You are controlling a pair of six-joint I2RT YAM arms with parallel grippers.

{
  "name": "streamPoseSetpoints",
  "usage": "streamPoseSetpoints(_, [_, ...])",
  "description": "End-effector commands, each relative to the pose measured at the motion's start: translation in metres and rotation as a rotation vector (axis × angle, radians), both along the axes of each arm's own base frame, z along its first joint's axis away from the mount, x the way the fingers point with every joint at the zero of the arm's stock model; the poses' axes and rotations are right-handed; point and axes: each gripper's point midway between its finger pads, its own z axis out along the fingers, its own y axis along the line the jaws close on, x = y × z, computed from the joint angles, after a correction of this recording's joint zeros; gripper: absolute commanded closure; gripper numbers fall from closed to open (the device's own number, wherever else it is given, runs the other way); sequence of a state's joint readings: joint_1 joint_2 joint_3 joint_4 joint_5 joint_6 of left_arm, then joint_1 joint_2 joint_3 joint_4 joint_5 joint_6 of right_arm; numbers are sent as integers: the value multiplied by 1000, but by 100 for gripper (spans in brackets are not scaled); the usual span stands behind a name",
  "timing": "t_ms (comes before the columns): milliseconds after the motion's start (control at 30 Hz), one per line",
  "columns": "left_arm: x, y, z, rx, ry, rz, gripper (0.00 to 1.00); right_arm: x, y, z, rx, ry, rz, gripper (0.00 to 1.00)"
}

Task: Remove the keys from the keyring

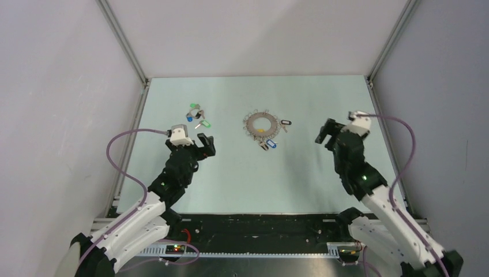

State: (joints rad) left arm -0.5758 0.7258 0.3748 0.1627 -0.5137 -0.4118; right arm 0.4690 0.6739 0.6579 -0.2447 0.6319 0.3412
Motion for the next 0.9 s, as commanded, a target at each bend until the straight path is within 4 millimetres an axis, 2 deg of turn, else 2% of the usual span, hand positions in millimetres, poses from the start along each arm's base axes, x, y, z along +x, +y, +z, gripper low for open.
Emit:
streamPoseSetpoints(0, [6,-10,27,-59,-51,-21,0,33,45,10,47,42,145,13])
streamPoseSetpoints(67, [7,-14,26,-62,-46,-38,0,52,65,-10,38,114,190,16])
streamPoseSetpoints(100, [7,-15,26,-63,-45,-43,0,57,73,-11,49,120,218,20])
streamPoseSetpoints(133, [7,-17,26,-66,-43,-53,0,67,81,-22,46,145,228,22])
streamPoseSetpoints(167, [7,-18,27,-68,-43,-56,0,72,88,-21,58,147,244,24])
streamPoseSetpoints(200, [7,-18,27,-70,-43,-58,0,81,94,-33,50,176,249,24])
streamPoseSetpoints(233, [7,-18,27,-69,-43,-58,0,87,100,-32,53,175,257,26])
streamPoseSetpoints(267, [7,-18,26,-67,-40,-57,0,95,104,-46,42,210,254,26])
streamPoseSetpoints(300, [7,-19,26,-67,-40,-59,0,102,109,-42,46,204,256,27])
streamPoseSetpoints(333, [7,-19,26,-67,-40,-61,0,110,113,-59,33,244,254,28])
streamPoseSetpoints(367, [7,-19,26,-67,-40,-62,0,118,119,-54,35,237,259,30])
streamPoseSetpoints(400, [7,-19,26,-66,-39,-62,0,125,122,-69,21,277,257,31])
streamPoseSetpoints(433, [8,-19,26,-66,-39,-62,0,133,128,-64,24,269,263,33])
streamPoseSetpoints(467, [8,-20,25,-65,-36,-63,0,138,132,-79,11,308,265,33])
streamPoseSetpoints(500, [8,-20,26,-66,-37,-65,0,146,138,-74,19,299,276,35])
streamPoseSetpoints(533, [8,-21,26,-66,-36,-68,0,154,145,-80,20,315,282,35])
streamPoseSetpoints(567, [8,-21,26,-68,-35,-68,0,158,149,-93,16,344,284,36])
streamPoseSetpoints(600, [8,-22,25,-69,-33,-73,0,165,154,-88,24,333,287,36])
streamPoseSetpoints(633, [8,-23,25,-70,-32,-79,0,168,157,-103,19,367,279,37])
streamPoseSetpoints(667, [8,-24,25,-71,-31,-81,0,175,161,-98,31,356,272,37])
streamPoseSetpoints(700, [9,-25,25,-70,-30,-83,0,177,164,-112,20,390,269,37])
streamPoseSetpoints(733, [9,-25,25,-70,-30,-84,0,184,168,-107,29,380,263,37])
streamPoseSetpoints(767, [9,-25,25,-68,-29,-86,0,186,170,-123,17,415,258,37])
streamPoseSetpoints(800, [9,-25,25,-67,-28,-85,0,192,174,-119,22,406,259,38])
streamPoseSetpoints(833, [9,-24,25,-69,-30,-80,0,193,176,-132,10,437,257,38])
streamPoseSetpoints(867, [8,-24,24,-69,-30,-79,0,198,181,-130,15,434,257,39])
